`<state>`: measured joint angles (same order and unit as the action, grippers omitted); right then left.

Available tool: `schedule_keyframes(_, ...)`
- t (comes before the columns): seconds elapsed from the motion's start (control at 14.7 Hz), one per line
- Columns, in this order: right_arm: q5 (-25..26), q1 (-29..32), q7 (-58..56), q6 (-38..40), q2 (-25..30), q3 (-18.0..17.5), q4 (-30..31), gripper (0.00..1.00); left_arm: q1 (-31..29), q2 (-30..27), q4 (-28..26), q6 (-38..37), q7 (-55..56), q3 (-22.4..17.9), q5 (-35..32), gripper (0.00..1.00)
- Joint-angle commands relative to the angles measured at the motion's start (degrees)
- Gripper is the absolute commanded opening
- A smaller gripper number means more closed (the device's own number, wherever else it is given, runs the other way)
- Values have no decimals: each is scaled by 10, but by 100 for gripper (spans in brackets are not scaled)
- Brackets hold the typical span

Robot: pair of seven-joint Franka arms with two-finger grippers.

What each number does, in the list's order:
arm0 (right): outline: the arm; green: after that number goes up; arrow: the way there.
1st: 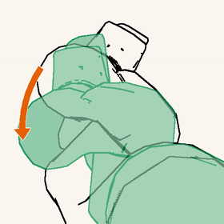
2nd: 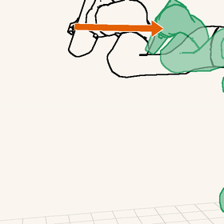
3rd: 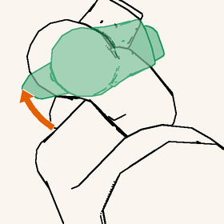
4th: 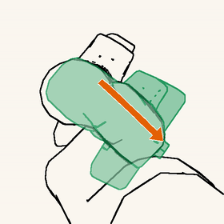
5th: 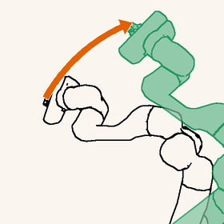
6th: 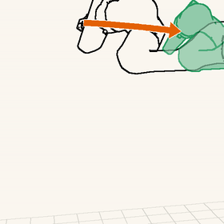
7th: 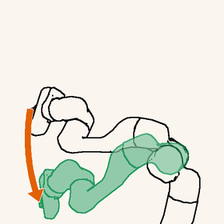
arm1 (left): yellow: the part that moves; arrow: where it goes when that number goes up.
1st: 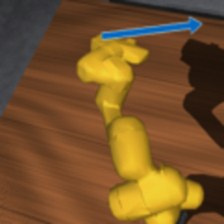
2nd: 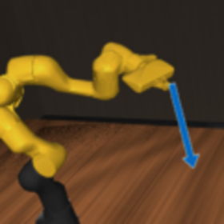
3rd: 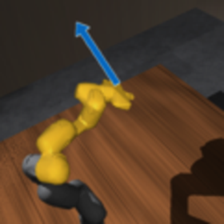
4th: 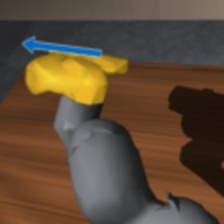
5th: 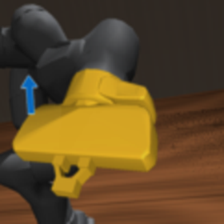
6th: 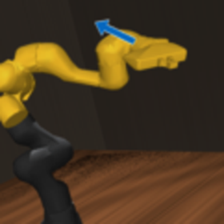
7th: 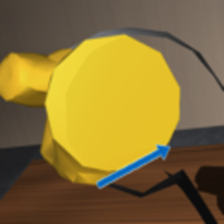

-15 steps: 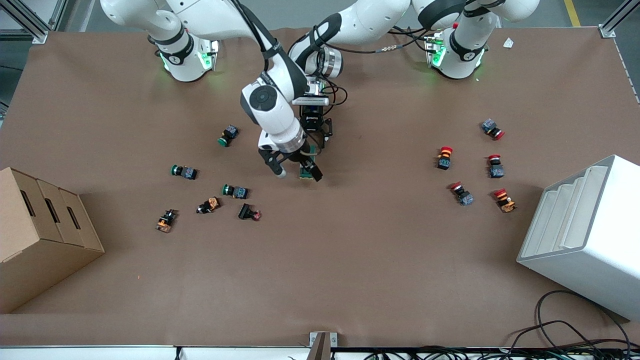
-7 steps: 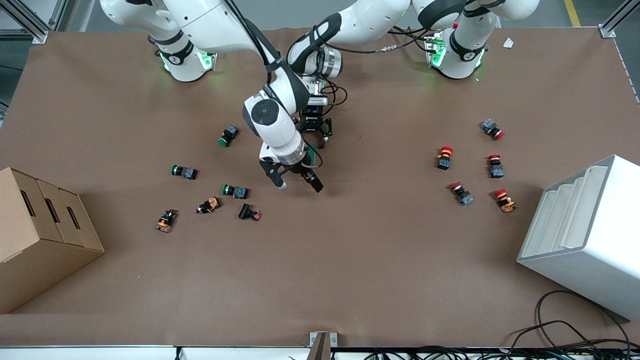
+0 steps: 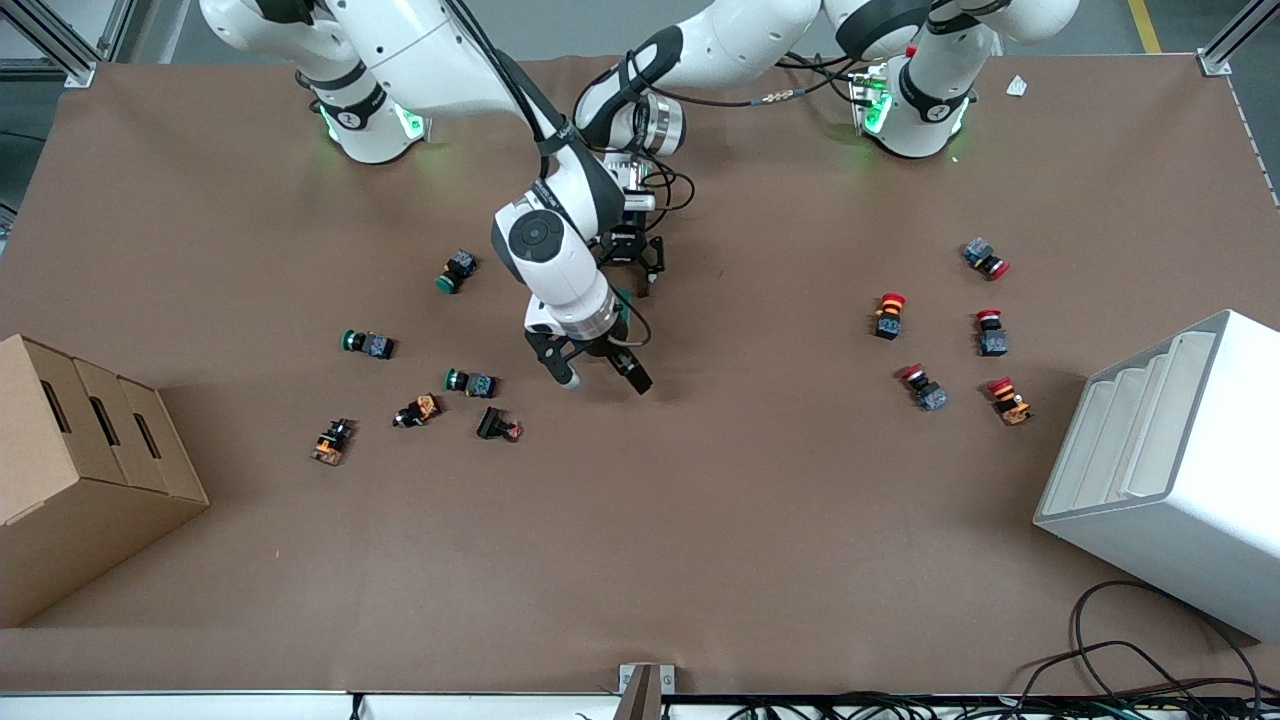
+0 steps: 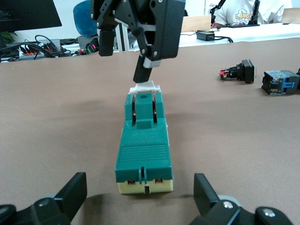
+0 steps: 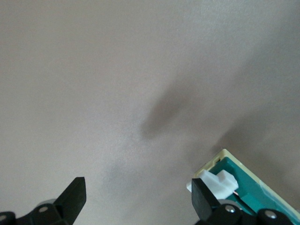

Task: Close load switch with both arms

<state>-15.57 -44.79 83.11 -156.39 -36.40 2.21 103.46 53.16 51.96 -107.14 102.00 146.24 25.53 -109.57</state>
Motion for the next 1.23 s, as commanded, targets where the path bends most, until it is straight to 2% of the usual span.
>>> schedule_keyframes(0.0,1,35,-57,80,-8,-3,-33,100,-2,24,8,2,-14,-7,31,100)
schedule_keyframes(0.27,8,109,-208,242,62,5,-30,100,-2,24,9,1,-13,-7,33,100)
schedule_keyframes(0.41,25,138,-287,336,102,25,-30,100,-3,23,9,-2,-15,-6,34,100)
schedule_keyframes(0.55,52,167,-375,396,134,43,-31,100,-3,20,9,-3,-27,-6,46,100)
schedule_keyframes(0.68,63,208,-461,428,157,45,-31,100,-3,10,20,-10,-58,-5,87,100)
schedule_keyframes(0.82,65,255,-551,476,190,46,-32,100,-3,10,62,-10,-100,-2,149,100)
schedule_keyframes(0.89,77,278,-588,509,209,51,-34,100,-3,10,89,-10,-110,0,187,100)
schedule_keyframes(1.02,135,326,-671,572,247,53,-37,100,-3,10,128,-10,-139,2,253,100)
schedule_keyframes(1.16,158,363,-740,611,271,54,-38,100,-7,0,162,-10,-177,2,311,100)
